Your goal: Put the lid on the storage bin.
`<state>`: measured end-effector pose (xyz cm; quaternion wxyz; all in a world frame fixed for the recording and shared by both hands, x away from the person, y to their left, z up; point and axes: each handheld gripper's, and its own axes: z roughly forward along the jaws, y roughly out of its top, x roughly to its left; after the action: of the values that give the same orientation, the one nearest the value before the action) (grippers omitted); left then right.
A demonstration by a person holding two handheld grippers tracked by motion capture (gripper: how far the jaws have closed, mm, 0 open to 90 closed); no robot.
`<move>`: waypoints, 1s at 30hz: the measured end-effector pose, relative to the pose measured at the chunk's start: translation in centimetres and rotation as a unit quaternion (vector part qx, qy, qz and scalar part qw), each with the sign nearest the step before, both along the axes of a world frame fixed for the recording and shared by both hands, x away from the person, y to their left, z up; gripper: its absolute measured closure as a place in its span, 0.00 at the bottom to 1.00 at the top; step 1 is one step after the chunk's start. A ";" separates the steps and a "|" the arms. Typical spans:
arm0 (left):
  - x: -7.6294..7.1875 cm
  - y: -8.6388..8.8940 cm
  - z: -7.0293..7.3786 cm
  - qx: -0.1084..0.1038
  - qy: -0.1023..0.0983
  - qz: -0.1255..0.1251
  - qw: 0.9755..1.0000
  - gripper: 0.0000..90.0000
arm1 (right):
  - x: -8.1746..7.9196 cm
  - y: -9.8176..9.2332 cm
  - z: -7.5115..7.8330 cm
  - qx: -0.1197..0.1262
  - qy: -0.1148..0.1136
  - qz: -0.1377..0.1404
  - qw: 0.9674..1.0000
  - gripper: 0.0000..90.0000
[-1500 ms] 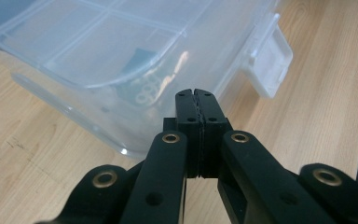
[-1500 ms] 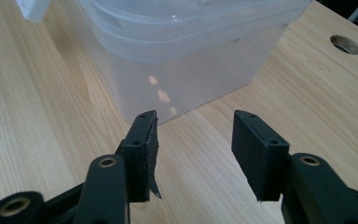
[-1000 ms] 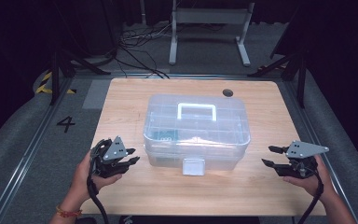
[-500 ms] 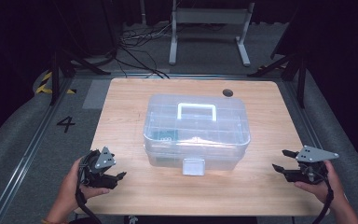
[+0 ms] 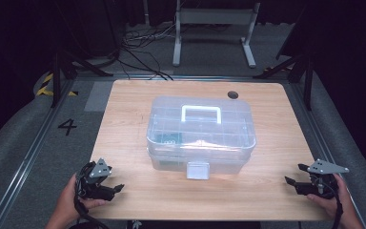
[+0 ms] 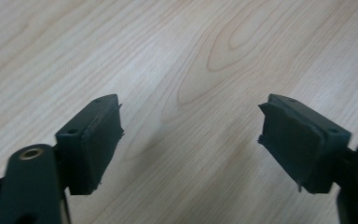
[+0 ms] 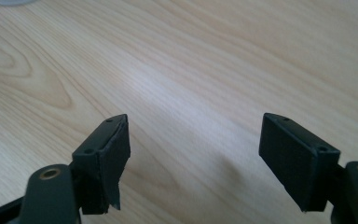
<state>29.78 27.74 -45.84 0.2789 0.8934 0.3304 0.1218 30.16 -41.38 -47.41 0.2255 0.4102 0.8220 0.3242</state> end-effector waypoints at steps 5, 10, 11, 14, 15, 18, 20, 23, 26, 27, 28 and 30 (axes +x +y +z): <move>0.0 0.9 -1.5 -0.028 0.014 0.019 0.999 0.19 | -0.6 -1.0 -1.0 0.029 0.007 -0.018 0.999 0.25; -0.5 1.4 -2.2 -0.061 -0.018 0.033 0.997 0.17 | -0.6 -1.5 -1.4 0.056 0.016 -0.024 0.998 0.24; -0.6 1.4 -2.4 -0.071 -0.023 0.041 0.996 0.17 | -0.5 -1.5 -1.4 0.057 0.017 -0.023 0.998 0.24; -0.6 1.5 -2.5 -0.082 -0.023 0.047 0.995 0.17 | -0.5 -1.5 -1.4 0.057 0.017 -0.023 0.998 0.24; -0.6 1.3 -2.5 -0.070 -0.028 0.045 0.996 0.17 | -0.5 -1.5 -1.4 0.057 0.017 -0.023 0.998 0.24; -0.7 1.1 -2.5 -0.069 -0.028 0.051 0.996 0.16 | -0.5 -1.5 -1.4 0.058 0.017 -0.025 0.998 0.23; -0.7 1.1 -2.5 -0.065 -0.032 0.052 0.996 0.15 | -0.4 -1.5 -1.4 0.057 0.016 -0.025 0.998 0.23; -0.7 1.1 -2.5 -0.065 -0.033 0.051 0.996 0.15 | -0.4 -1.5 -1.4 0.057 0.016 -0.025 0.998 0.23; -0.8 1.1 -2.5 -0.064 -0.034 0.051 0.996 0.15 | -0.5 -1.5 -1.4 0.057 0.015 -0.027 0.998 0.23; -0.7 1.1 -2.5 -0.061 -0.036 0.049 0.996 0.15 | -0.5 -1.4 -1.4 0.057 0.016 -0.028 0.998 0.23; -0.8 1.1 -2.5 -0.061 -0.036 0.050 0.996 0.15 | -0.5 -1.4 -1.4 0.057 0.017 -0.028 0.998 0.23; -0.8 1.1 -2.5 -0.061 -0.036 0.050 0.996 0.15 | -0.5 -1.4 -1.4 0.057 0.017 -0.028 0.998 0.23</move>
<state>29.02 28.87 -48.32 0.3382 0.8521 0.3711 0.1477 29.69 -42.82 -48.79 0.1969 0.4510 0.7938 0.3572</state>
